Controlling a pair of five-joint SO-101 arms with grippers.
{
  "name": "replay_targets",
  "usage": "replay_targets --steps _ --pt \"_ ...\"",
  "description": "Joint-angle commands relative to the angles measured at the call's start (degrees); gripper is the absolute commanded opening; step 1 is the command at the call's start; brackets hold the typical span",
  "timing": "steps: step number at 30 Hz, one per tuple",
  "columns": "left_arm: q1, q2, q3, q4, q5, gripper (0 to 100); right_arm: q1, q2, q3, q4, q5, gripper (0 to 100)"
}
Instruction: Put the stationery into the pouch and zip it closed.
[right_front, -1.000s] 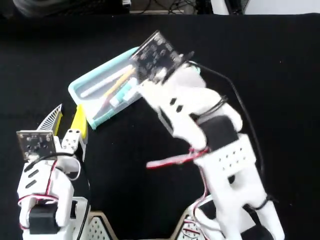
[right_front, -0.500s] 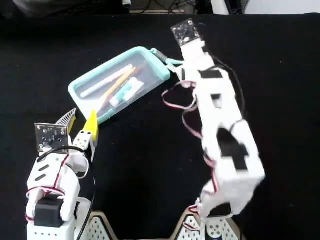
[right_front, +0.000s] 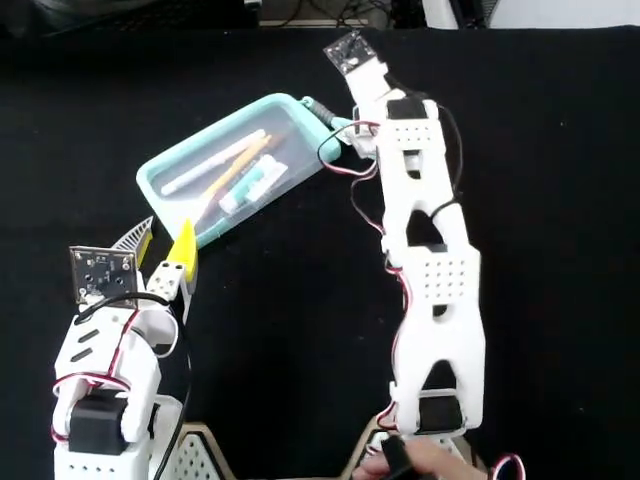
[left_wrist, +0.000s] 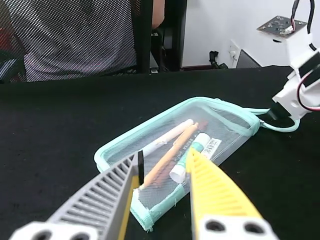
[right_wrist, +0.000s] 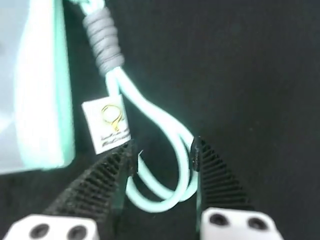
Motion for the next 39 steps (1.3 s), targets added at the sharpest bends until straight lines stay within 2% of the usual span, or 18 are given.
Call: replay_targets --steps 1,7,15,17,19,24,30,39 --pt "0.5 -0.1 -0.3 -0.9 0.1 17 1.1 3.8 -13.8 3.3 0.4 18.4" --pt "0.5 -0.1 -0.3 -0.9 0.1 17 2.4 15.5 -27.0 3.7 3.4 18.4" --pt "0.5 -0.1 -0.3 -0.9 0.1 17 2.9 24.7 -35.7 7.5 8.0 17.9" --pt "0.5 -0.1 -0.3 -0.9 0.1 17 2.9 25.3 -36.9 7.8 9.3 13.5" --pt "0.5 -0.1 -0.3 -0.9 0.1 17 3.1 25.3 -38.2 7.8 10.5 0.9" --pt "0.2 -0.1 -0.3 -1.0 0.1 17 3.6 24.8 -47.7 12.0 8.5 1.2" --pt "0.4 -0.1 -0.3 -1.2 0.1 17 3.4 17.2 -47.0 17.7 8.1 1.1" --pt "0.0 -0.1 -0.3 -1.3 0.1 17 -1.9 4.3 -47.0 28.1 6.6 1.1"
